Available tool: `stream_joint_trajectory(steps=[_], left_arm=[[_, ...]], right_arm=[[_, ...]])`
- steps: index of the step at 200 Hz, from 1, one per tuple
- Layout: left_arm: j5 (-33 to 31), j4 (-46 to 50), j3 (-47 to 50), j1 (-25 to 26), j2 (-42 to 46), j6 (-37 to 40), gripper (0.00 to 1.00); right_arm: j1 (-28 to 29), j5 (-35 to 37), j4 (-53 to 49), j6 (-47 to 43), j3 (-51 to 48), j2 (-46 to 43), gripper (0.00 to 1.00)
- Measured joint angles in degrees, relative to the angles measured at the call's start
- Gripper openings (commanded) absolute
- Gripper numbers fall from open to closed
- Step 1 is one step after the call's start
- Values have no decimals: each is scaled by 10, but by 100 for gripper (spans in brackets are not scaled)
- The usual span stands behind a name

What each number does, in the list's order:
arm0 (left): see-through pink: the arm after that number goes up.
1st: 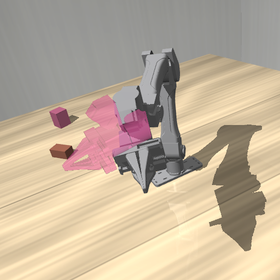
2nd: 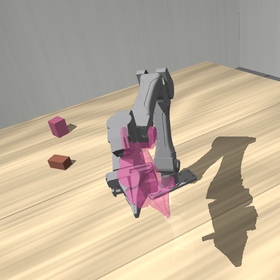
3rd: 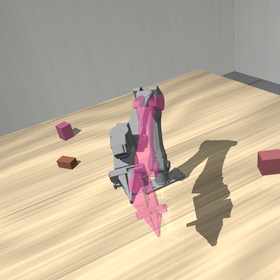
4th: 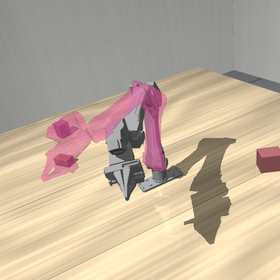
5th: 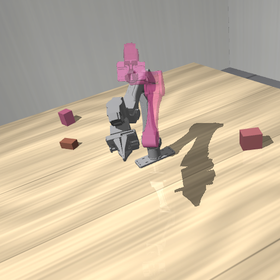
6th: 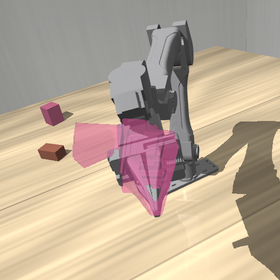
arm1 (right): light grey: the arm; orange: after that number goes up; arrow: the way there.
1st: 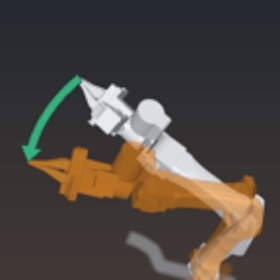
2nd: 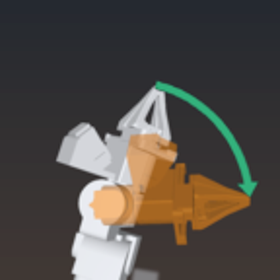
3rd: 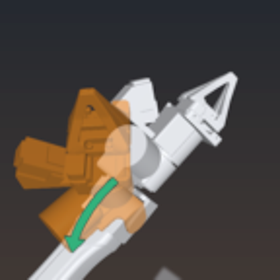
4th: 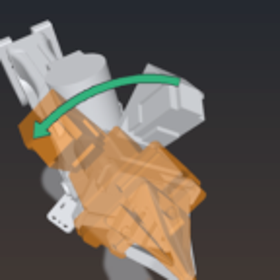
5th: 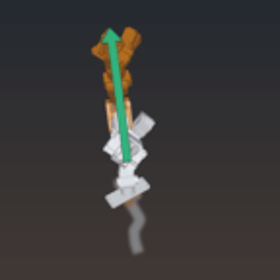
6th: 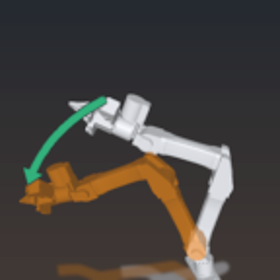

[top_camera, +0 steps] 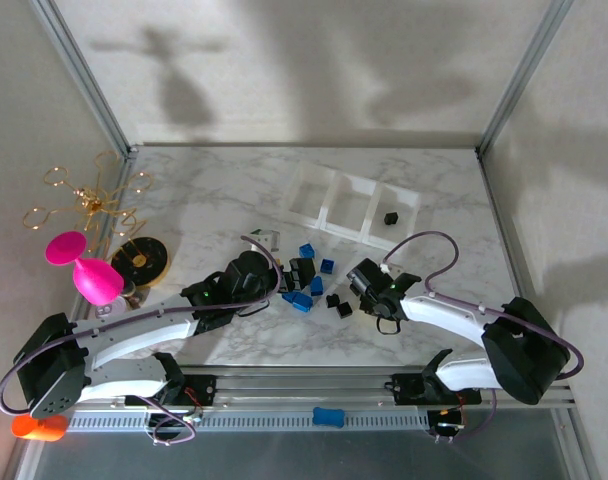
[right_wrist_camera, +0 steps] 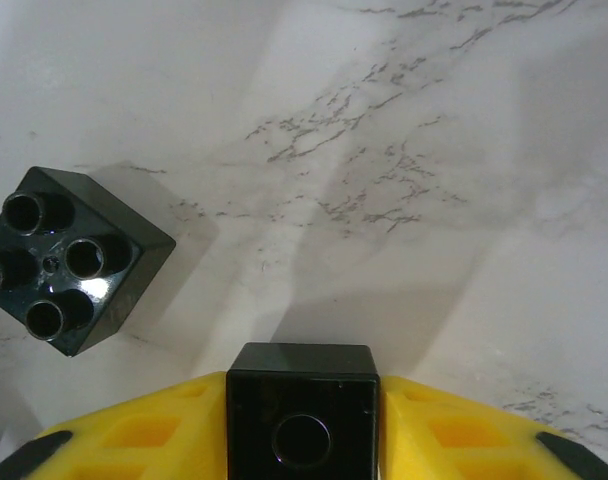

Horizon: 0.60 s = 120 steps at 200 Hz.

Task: Sort the legos into containers by color
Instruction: Pick up the lego from the bottom-right of the table.

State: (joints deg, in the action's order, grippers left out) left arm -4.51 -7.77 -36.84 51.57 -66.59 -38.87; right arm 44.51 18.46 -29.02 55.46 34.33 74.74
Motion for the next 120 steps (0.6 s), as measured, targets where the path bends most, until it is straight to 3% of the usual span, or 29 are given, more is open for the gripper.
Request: stream_joint_trajectory(steps=[85, 120], left_arm=[[-9, 1, 0, 0, 0, 0, 100], [-17, 2, -5, 0, 0, 5, 100]], right_arm=[[-5, 25, -21, -40, 36, -21, 35], [-53, 45, -19, -94, 103, -23, 36]])
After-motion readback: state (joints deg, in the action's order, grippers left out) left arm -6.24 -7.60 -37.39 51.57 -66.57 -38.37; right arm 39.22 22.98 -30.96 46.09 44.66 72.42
